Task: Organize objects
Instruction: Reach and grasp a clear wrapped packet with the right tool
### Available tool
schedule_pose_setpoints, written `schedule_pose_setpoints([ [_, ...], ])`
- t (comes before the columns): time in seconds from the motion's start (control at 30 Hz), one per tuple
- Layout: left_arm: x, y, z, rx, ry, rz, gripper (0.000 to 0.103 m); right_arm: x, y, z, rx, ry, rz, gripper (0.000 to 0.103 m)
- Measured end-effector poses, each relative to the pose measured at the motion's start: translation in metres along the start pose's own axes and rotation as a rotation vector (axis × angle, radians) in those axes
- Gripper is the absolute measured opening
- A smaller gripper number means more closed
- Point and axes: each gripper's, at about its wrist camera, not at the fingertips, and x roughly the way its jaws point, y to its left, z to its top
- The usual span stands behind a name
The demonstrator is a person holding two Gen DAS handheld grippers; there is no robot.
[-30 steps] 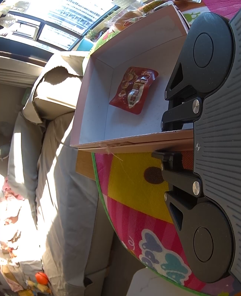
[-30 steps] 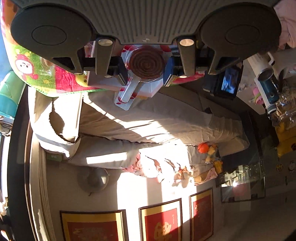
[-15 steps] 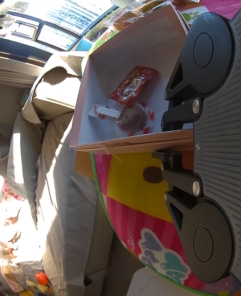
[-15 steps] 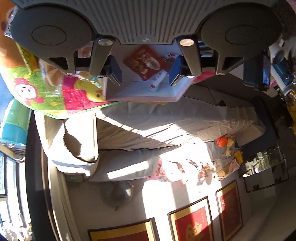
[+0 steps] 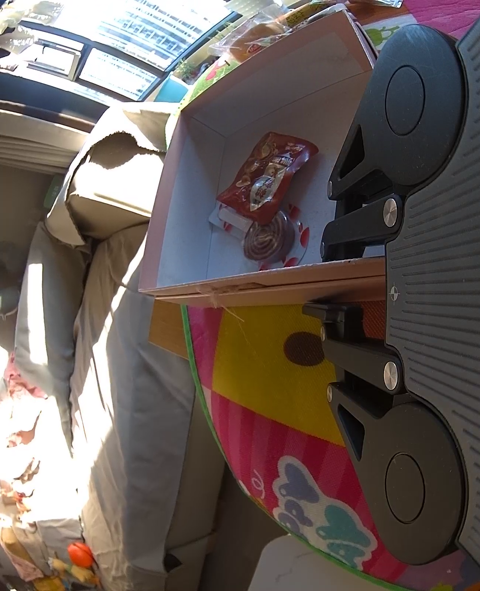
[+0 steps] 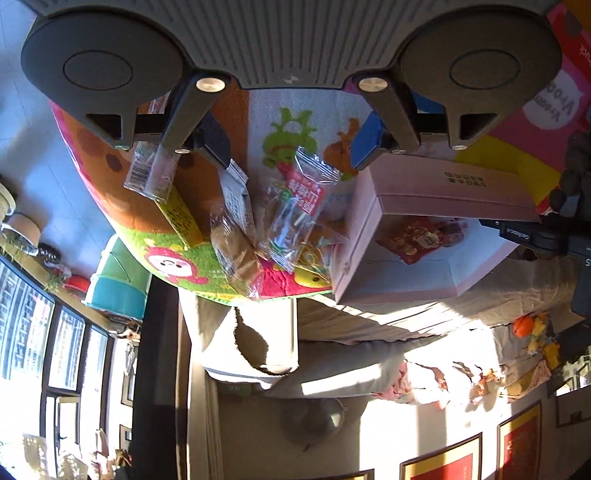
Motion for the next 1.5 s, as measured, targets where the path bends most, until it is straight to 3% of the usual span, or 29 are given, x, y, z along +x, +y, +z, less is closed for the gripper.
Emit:
schedule_pose_setpoints([
  [0.37,0.0,0.0,0.0,0.001,0.0,0.0,0.014,0.012,0.004,0.007,0.055,-0.024,-0.01,0.069],
  [0.6,0.0,0.0,0.0,0.0,0.0,-0.001,0.014,0.02,-0.019,0.002,0.08,-0.027,-0.277,0.069],
  [0.87,0.0,0.0,0.0,0.0,0.0,0.0,0.014,0.03,-0.052,-0.014,0.195,0.04,-0.302,0.07],
  [1.1,0.0,0.001,0.0,0.0,0.0,-0.001,0.014,0.028,-0.036,-0.01,0.154,0.007,-0.237,0.07],
  [1.2,0.0,0.001,0.0,0.0,0.0,0.001,0.014,0.026,-0.022,-0.004,0.13,-0.007,-0.114,0.066],
  [1.23,0.0,0.001,0.0,0.0,0.0,0.0,0.014,0.025,-0.017,-0.001,0.126,-0.006,-0.054,0.06],
  [1.27,0.0,0.001,0.0,0.0,0.001,0.0,0.014,0.026,-0.014,0.001,0.135,-0.003,0.01,0.053],
  [1.33,0.0,0.001,0.0,0.0,0.001,0.001,0.014,0.032,-0.012,0.008,0.19,0.008,0.121,0.052],
  [1.4,0.0,0.001,0.0,0.001,0.001,0.004,0.014,0.043,-0.013,0.017,0.248,0.022,0.172,0.05],
  [1.5,0.0,0.0,0.0,-0.001,0.003,0.007,0.014,0.065,-0.017,0.029,0.331,0.034,0.168,0.046],
])
